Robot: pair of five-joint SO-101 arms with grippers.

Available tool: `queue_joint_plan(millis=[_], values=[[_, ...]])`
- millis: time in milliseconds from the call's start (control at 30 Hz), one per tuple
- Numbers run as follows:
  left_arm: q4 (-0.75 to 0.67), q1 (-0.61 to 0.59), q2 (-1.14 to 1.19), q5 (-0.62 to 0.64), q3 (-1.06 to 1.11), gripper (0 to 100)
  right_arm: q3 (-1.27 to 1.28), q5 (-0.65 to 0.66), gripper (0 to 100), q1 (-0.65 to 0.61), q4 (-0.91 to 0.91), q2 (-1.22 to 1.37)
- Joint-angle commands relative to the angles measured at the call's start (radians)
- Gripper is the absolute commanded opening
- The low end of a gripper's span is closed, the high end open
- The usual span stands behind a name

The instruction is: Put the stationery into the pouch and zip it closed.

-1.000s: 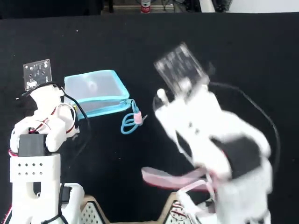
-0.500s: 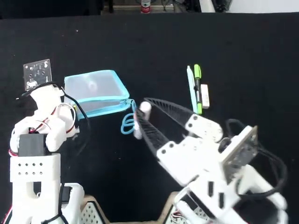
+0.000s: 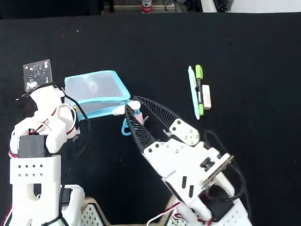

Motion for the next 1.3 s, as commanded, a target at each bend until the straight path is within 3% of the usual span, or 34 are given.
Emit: queue_joint_plan(millis=[0, 233, 1267], values=[[-0.003, 0.008, -0.008, -0.012, -0.027, 3, 0.090, -0.005, 1.1, -0.011, -0.133, -0.036], [-0.003, 0.008, -0.008, -0.012, -0.027, 3, 0.200, -0.005, 1.1, -0.009, -0.370, -0.035], [-0.003, 0.010, -0.008, -0.012, -0.030, 3, 0.320, -0.005, 1.1, -0.011, -0.470, -0.033]])
